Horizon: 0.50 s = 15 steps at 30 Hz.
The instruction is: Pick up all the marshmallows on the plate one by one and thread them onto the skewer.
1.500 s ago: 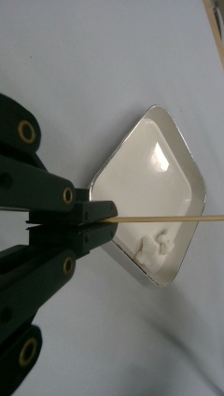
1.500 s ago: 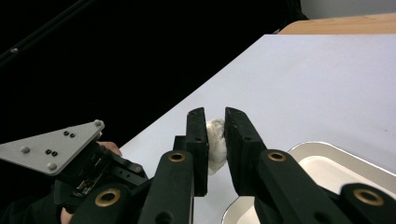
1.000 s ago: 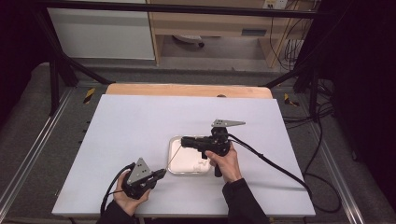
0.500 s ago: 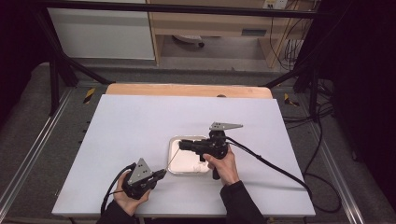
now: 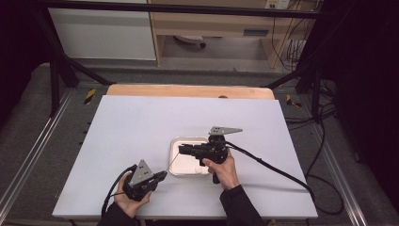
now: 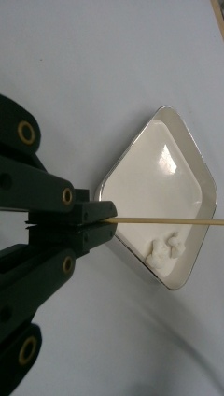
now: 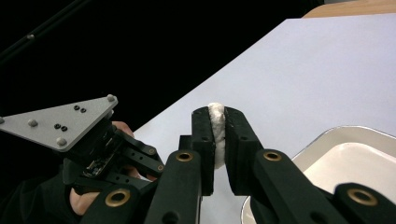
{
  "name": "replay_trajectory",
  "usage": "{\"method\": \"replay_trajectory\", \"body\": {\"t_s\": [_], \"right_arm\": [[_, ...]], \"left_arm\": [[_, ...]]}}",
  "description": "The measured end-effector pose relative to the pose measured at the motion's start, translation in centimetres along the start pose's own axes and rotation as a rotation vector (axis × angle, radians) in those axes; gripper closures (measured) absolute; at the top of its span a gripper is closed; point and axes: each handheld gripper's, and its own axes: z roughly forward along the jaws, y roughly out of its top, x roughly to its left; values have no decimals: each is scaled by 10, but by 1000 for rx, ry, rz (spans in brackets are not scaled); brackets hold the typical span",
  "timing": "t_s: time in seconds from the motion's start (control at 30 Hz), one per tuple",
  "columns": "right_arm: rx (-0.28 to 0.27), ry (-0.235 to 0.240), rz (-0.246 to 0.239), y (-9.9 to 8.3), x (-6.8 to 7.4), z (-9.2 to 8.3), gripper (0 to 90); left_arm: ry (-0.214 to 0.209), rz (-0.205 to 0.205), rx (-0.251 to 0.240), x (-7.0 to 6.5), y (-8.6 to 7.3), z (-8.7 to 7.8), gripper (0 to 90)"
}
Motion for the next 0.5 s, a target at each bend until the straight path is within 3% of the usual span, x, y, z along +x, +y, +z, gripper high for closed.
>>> {"method": "replay_trajectory", "body": {"t_s": [0.37, 0.4, 0.43, 0.47, 0.5], "right_arm": [[13, 4, 8, -6, 0, 4, 843], [101, 26, 11, -12, 0, 13, 838], [115, 47, 21, -19, 1, 20, 840], [115, 47, 21, -19, 1, 20, 840], [100, 52, 2, -26, 4, 28, 840]], "left_arm": [[4, -5, 3, 1, 2, -1, 897], [-25, -23, -41, 1, 6, -4, 897], [-8, -7, -51, -2, 12, -5, 897], [37, 31, -46, -7, 18, -3, 897], [41, 13, -44, -5, 16, 0, 897]]}}
